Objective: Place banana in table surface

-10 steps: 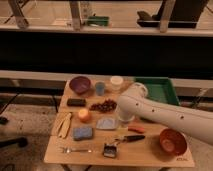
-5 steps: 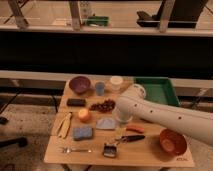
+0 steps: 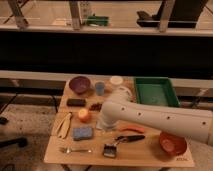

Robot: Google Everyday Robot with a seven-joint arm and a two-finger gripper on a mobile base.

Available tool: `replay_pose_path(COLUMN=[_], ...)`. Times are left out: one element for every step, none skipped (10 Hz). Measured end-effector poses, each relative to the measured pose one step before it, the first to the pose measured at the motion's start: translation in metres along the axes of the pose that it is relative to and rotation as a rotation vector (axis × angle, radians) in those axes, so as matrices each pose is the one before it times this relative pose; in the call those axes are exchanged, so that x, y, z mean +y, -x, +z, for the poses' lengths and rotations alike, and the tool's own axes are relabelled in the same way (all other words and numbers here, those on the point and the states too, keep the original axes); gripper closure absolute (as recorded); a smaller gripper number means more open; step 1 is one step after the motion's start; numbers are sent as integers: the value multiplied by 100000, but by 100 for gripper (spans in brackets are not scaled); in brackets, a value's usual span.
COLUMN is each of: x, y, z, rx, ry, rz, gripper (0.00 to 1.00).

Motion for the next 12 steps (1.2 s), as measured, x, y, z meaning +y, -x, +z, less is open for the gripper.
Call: replay_pose_path(x=[158, -59, -214, -630, -577, -605, -1072, -1152, -1175, -1257, -1421, -1176], y=[2685, 2705, 2008, 3289, 1627, 1993, 2190, 2052, 1796, 1661, 1820, 679], z=[404, 450, 423, 923, 537, 831, 1056, 1172, 1142, 1235, 1591, 1303], rx=[-1430, -1136, -1173, -2454, -1340, -1790, -1814, -1745, -1694, -1460, -1988, -1204], ry=[106, -479, -286, 64, -88, 610, 252, 675, 693, 483, 857, 676], rz=[-3216, -3972, -2693, -4253, -1962, -2114, -2540, -2076, -1507, -1382, -2445, -1686], gripper=[20, 20, 20, 20, 20, 20, 20, 20, 20, 20, 20, 20])
